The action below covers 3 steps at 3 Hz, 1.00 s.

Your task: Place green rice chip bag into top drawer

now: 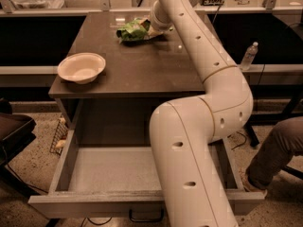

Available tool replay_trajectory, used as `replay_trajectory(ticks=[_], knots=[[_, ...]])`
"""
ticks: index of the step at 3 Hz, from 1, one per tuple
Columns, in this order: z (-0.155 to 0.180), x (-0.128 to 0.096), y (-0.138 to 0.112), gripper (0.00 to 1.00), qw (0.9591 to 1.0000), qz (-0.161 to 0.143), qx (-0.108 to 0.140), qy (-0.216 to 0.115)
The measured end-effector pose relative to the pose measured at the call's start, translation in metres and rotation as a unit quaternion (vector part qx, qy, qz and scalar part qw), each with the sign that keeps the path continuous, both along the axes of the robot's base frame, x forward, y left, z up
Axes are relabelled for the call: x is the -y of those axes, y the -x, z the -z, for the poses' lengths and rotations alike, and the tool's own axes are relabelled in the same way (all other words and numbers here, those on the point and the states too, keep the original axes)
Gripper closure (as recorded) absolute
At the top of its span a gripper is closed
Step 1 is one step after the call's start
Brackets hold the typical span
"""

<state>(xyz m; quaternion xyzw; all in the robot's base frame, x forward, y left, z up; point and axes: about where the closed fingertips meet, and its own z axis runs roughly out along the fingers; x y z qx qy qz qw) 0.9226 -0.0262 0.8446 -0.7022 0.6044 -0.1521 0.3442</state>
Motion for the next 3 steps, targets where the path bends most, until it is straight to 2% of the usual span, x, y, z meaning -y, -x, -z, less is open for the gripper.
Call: replay_trajectory(ticks=[1, 2, 3], knots=[[-0.011, -0.002, -0.001, 1.00, 1.0000, 0.004, 0.008, 0.002], [-0.038, 0.001, 0.000, 1.00, 0.9995, 0.018, 0.025, 0.010], [-0.099, 0.040, 0.014, 1.00, 0.9961, 0.071, 0.050, 0.015]])
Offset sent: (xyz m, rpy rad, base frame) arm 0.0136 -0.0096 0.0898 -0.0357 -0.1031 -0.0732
